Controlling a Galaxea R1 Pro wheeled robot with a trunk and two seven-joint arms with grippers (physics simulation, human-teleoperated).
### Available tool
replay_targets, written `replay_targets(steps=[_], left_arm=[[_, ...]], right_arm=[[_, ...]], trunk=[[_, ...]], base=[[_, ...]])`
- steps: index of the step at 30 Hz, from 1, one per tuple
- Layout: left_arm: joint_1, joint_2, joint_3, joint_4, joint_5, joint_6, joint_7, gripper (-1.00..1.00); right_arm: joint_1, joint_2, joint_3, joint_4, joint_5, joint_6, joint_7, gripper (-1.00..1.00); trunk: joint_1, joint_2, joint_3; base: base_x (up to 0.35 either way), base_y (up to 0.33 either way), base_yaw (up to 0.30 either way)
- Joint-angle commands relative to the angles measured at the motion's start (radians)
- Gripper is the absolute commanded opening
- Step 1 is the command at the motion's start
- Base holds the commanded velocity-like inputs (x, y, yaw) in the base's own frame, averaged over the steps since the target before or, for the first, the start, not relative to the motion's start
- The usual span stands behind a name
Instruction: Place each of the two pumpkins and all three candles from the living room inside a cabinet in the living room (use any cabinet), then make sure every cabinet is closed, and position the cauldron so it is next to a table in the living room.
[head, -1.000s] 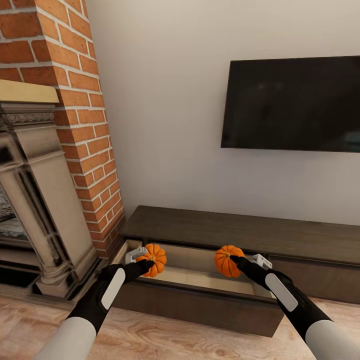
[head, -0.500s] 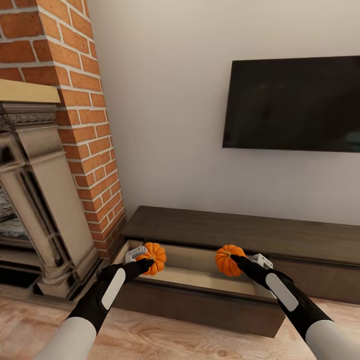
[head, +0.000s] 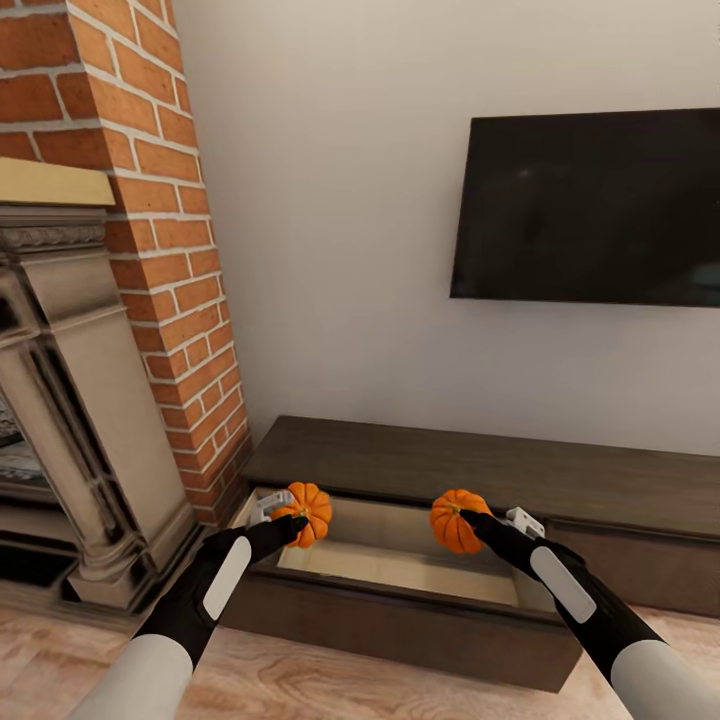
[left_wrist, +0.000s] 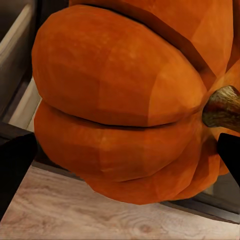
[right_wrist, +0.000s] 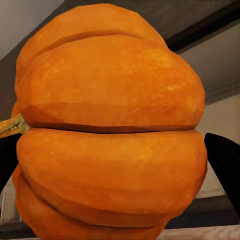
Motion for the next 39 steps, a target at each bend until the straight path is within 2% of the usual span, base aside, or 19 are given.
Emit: replay_targets(steps=[1, 11, 26, 31, 33, 35, 37, 39], left_arm=[[-0.001, 0.000, -0.001, -0.001, 0.009, 0.004, 0.006, -1.00], [0.000, 0.002, -0.001, 0.000, 0.009, 0.002, 0.006, -1.00], [0.000, 0.001, -0.001, 0.001, 0.008, 0.001, 0.006, -1.00], [0.000, 0.000, -0.001, 0.003, 0.007, -0.001, 0.006, -1.00], [0.000, -0.001, -0.002, 0.004, 0.004, -0.016, 0.006, -1.00], [0.000, -0.002, -0.029, 0.006, -0.014, -0.079, 0.009, -1.00], [0.000, -0.002, -0.043, 0.021, -0.022, -0.100, 0.028, -1.00], [0.000, -0.007, -0.049, 0.031, -0.026, -0.109, 0.077, -1.00]], right_arm=[[-0.001, -0.001, 0.004, -0.001, -0.007, 0.001, -0.004, -1.00], [-0.001, -0.001, 0.002, -0.001, -0.007, 0.001, -0.003, -1.00], [-0.001, -0.001, 0.005, -0.003, -0.007, -0.001, -0.003, -1.00], [-0.001, -0.001, 0.006, -0.002, -0.007, -0.001, -0.003, -1.00], [0.000, -0.001, 0.006, -0.001, -0.006, -0.001, -0.004, -1.00], [-0.001, 0.000, 0.006, 0.000, -0.005, -0.001, -0.007, -1.00], [-0.001, 0.000, 0.008, 0.001, 0.014, 0.000, -0.017, -1.00], [-0.001, 0.001, 0.008, 0.001, 0.074, 0.004, -0.036, -1.00]], trunk=[[0.000, 0.000, -0.001], [0.000, 0.000, 0.003], [0.000, 0.000, 0.003], [0.000, 0.000, 0.007], [0.000, 0.000, 0.008], [0.000, 0.000, 0.010], [0.000, 0.000, 0.012], [0.000, 0.000, 0.013]], base=[[0.161, 0.000, -0.089], [0.120, 0.000, -0.228], [0.056, 0.000, -0.014], [0.162, -0.105, -0.170], [0.058, -0.046, -0.229], [0.018, -0.014, -0.235], [0.006, -0.005, -0.106], [0.003, -0.002, 0.042]])
